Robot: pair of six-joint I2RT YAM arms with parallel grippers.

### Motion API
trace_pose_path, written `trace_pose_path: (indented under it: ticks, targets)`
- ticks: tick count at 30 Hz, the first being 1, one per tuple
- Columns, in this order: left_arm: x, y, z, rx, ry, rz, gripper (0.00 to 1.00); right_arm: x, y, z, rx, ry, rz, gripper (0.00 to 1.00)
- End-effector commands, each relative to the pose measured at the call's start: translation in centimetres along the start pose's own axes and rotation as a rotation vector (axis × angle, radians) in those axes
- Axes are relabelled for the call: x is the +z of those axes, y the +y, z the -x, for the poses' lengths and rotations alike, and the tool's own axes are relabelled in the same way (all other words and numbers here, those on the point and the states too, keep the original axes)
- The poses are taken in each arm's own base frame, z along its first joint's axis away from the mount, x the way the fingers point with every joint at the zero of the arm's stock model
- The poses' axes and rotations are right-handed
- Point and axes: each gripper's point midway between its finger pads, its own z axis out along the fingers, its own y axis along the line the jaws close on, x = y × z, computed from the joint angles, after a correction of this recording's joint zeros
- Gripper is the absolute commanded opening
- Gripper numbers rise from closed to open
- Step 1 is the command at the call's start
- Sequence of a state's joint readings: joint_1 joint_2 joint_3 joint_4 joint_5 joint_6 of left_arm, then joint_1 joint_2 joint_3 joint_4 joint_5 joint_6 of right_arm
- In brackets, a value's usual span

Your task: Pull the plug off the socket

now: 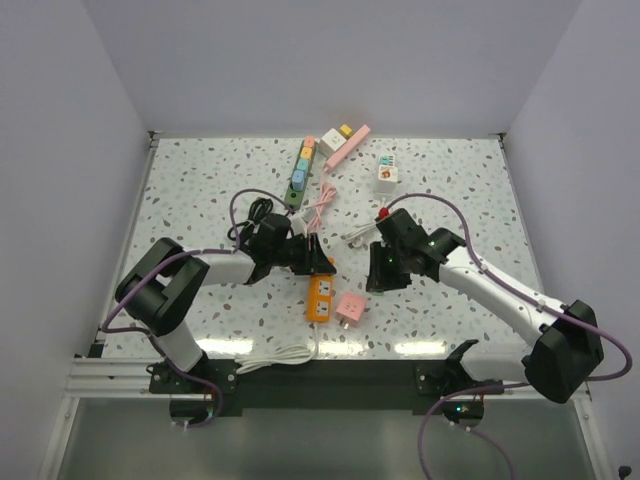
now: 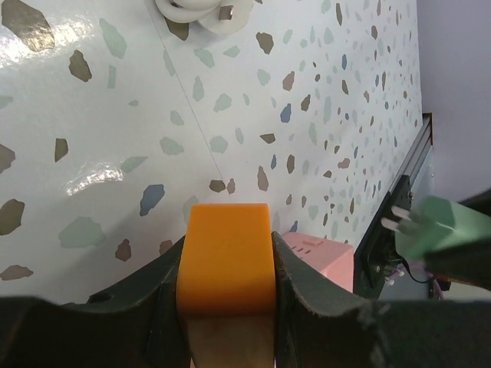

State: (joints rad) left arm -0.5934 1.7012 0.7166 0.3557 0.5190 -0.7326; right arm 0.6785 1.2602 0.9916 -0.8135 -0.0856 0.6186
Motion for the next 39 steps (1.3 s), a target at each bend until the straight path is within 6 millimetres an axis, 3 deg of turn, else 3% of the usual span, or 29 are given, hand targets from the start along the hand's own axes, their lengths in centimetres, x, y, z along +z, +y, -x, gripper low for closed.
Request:
trace_pose_path:
  ticks: [1,3,4,5,7,9,16,21,22,24,25,26,27,28,30,31,34,39]
  targets:
    - [-0.7,0.2,1.6,0.106,-0.035,0.031,0.00,1.0,-3.7,-1.5,0.059,0.013,-0.139,0.00]
    - [-0.6,0.2,1.6,0.104,-0.033,0.030,0.00,2.5,-3.2,-2.5,0.054,0.065,-0.100,0.06]
    - [-0.6,0.2,1.6,0.102,-0.029,0.028,0.00,3.2,-2.8,-4.0,0.058,0.129,-0.054,0.11]
    - [-0.6,0.2,1.5,0.101,-0.027,0.027,0.00,3.6,-2.4,-4.0,0.059,0.129,-0.027,0.16]
    - [-0.7,0.0,1.5,0.101,-0.025,0.020,0.00,3.9,-2.4,-4.6,0.071,0.142,-0.016,0.35]
    - [-0.9,-0.1,1.6,0.102,-0.028,0.019,0.00,3.4,-2.5,-4.3,0.069,0.119,-0.020,0.56]
    - [-3.5,0.8,2.6,0.058,-0.051,0.052,0.00,1.6,-1.5,-2.4,0.054,0.068,-0.015,0.83]
    - [-9.5,1.3,7.6,0.058,-0.214,0.187,0.00,-0.2,-0.9,-0.4,0.058,0.006,-0.019,0.93]
    - [-11.6,3.3,8.5,0.012,-0.240,0.325,0.00,-0.7,-0.4,0.1,0.052,-0.006,-0.007,0.93]
    - [-14.6,4.7,9.8,-0.015,-0.297,0.436,0.00,-0.8,0.1,0.5,0.045,-0.004,0.003,0.94]
    - [-17.1,7.4,10.0,-0.078,-0.322,0.546,0.00,-1.0,0.5,0.9,0.036,-0.010,0.019,0.94]
    - [-18.9,8.4,10.2,-0.105,-0.352,0.593,0.00,-1.1,0.7,1.0,0.030,-0.007,0.024,0.94]
    - [-20.3,9.7,10.2,-0.131,-0.367,0.641,0.00,-0.9,0.8,1.1,0.027,0.002,0.023,0.95]
    - [-23.1,12.4,9.6,-0.214,-0.390,0.731,0.00,-1.0,1.2,1.3,0.020,0.003,0.037,0.95]
    - [-26.5,14.9,9.0,-0.270,-0.421,0.827,0.00,-0.8,1.5,1.4,0.018,0.008,0.049,0.95]
    - [-29.2,17.1,8.0,-0.344,-0.448,0.908,0.00,-0.7,1.8,1.5,0.017,0.007,0.061,0.95]
    - [-33.8,19.9,6.6,-0.410,-0.488,1.076,0.00,-0.4,2.5,1.6,0.017,0.029,0.090,0.95]
    - [-37.4,22.6,7.2,-0.453,-0.552,1.230,0.00,0.5,4.1,2.3,-0.003,0.059,0.144,0.95]
